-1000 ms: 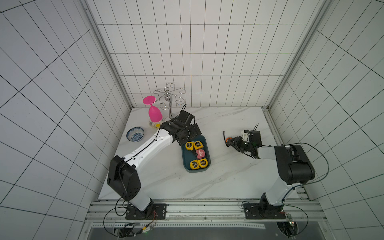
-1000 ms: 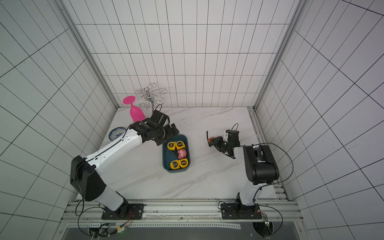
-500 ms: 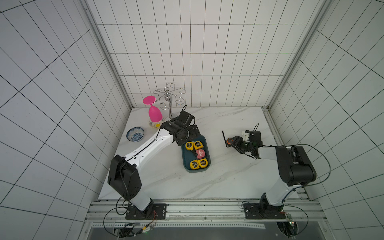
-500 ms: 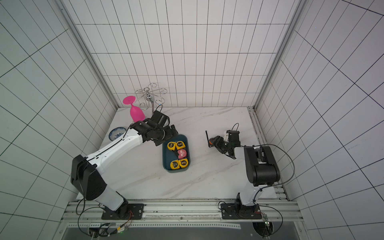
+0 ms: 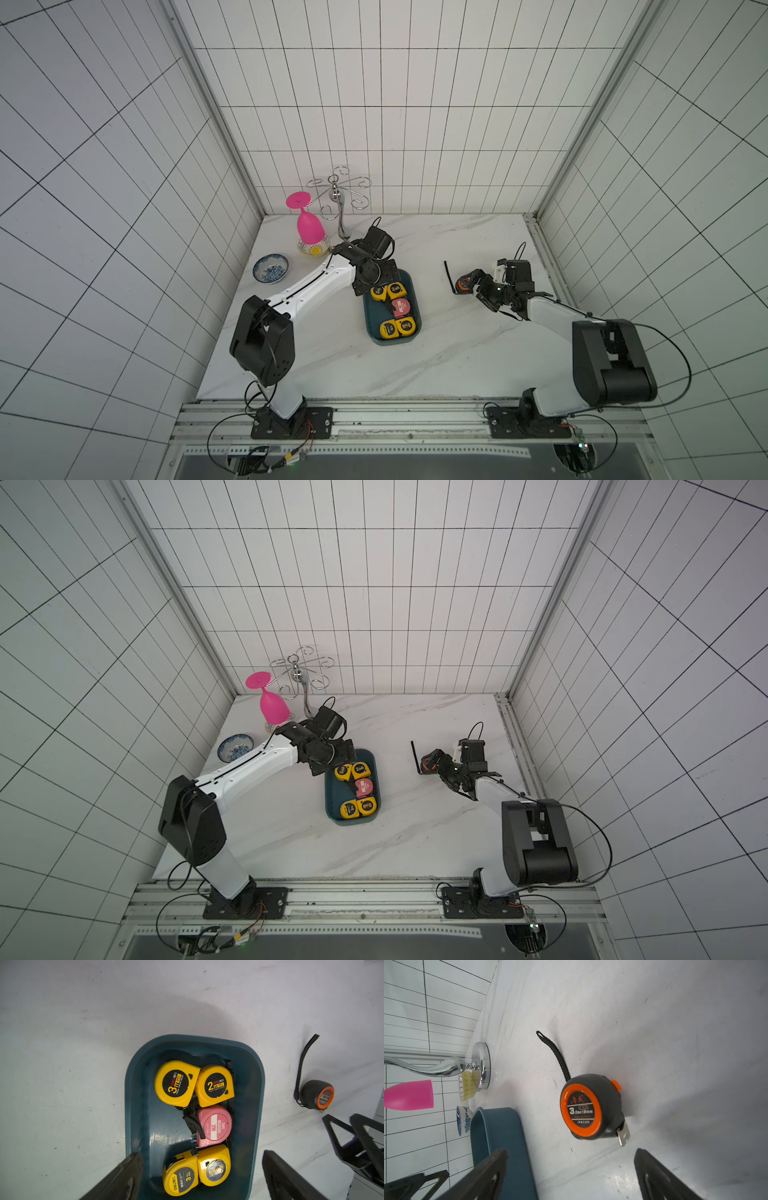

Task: Take the tape measure out of the storage box
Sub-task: Place the tape measure at the center of the board, then pick up the tape measure from the storage box.

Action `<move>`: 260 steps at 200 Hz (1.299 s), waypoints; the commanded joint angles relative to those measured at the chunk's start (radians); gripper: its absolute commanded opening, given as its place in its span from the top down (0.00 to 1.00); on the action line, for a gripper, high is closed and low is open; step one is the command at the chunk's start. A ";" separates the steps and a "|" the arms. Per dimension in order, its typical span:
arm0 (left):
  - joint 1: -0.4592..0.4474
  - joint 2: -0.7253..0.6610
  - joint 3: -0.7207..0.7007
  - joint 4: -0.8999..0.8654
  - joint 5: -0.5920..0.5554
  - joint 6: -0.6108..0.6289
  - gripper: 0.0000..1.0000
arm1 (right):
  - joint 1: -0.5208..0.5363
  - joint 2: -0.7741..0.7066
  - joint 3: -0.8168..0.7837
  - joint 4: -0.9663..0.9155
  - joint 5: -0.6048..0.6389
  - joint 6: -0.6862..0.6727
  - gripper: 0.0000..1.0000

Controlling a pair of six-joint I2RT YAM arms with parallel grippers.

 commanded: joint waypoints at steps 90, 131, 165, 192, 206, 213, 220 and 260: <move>-0.076 0.204 0.074 -0.036 0.068 0.107 0.13 | -0.007 -0.131 0.022 -0.177 0.041 -0.052 0.01; -0.099 0.269 0.126 -0.070 0.047 0.114 0.13 | -0.008 -0.133 0.020 -0.176 0.042 -0.052 0.01; -0.109 0.303 0.144 -0.073 0.046 0.130 0.13 | -0.010 -0.132 0.019 -0.177 0.041 -0.052 0.01; -0.112 0.335 0.158 -0.079 0.037 0.141 0.13 | -0.010 -0.129 0.021 -0.174 0.041 -0.052 0.01; -0.112 0.346 0.163 -0.078 0.030 0.146 0.13 | -0.010 -0.128 0.021 -0.172 0.039 -0.052 0.01; -0.113 0.350 0.167 -0.079 0.030 0.148 0.13 | -0.010 -0.126 0.021 -0.172 0.038 -0.052 0.01; -0.115 0.356 0.171 -0.079 0.030 0.151 0.13 | -0.010 -0.124 0.021 -0.171 0.036 -0.052 0.01; -0.126 0.388 0.199 -0.096 0.009 0.157 0.13 | -0.010 -0.114 0.019 -0.154 0.028 -0.044 0.01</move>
